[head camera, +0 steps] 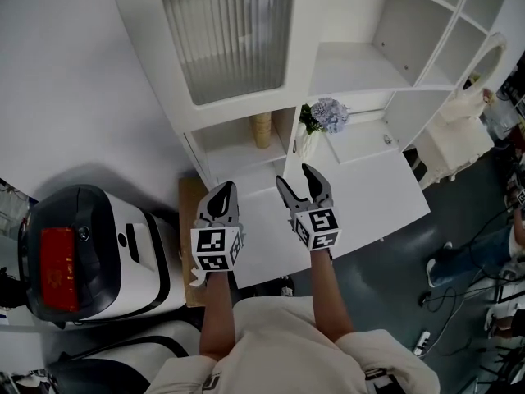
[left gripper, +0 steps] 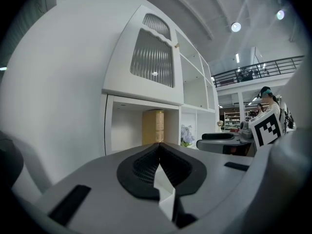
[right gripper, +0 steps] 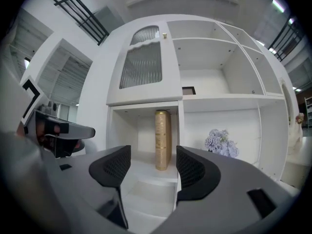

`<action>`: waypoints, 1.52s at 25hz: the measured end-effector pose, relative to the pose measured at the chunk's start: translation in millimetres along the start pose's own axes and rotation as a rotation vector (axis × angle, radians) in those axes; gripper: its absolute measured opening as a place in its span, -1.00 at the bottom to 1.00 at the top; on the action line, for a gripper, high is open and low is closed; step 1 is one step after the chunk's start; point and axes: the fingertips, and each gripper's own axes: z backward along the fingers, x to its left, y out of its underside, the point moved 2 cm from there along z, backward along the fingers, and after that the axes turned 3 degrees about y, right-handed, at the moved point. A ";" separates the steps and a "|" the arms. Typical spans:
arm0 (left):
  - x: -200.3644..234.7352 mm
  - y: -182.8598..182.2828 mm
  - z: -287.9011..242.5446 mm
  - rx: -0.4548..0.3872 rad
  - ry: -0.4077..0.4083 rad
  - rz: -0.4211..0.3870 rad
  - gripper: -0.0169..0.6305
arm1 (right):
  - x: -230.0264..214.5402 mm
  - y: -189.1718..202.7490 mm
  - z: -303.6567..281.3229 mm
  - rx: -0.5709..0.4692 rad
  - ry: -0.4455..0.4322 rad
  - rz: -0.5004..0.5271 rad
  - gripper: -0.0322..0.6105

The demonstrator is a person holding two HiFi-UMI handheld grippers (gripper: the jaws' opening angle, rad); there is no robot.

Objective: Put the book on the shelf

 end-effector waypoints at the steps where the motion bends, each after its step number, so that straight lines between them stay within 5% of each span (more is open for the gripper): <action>1: -1.1 -0.7 -0.7 0.002 0.004 -0.006 -0.90 | 0.8 -2.2 1.5 -0.006 -0.002 -0.012 0.06; 18: -9.4 13.1 4.2 0.040 0.003 -0.012 -0.90 | -13.5 -0.2 23.0 -0.032 0.060 -0.084 -0.02; 38: -11.3 23.1 -2.9 0.058 0.037 -0.013 -0.90 | -38.8 0.0 37.1 -0.093 0.177 -0.206 -0.67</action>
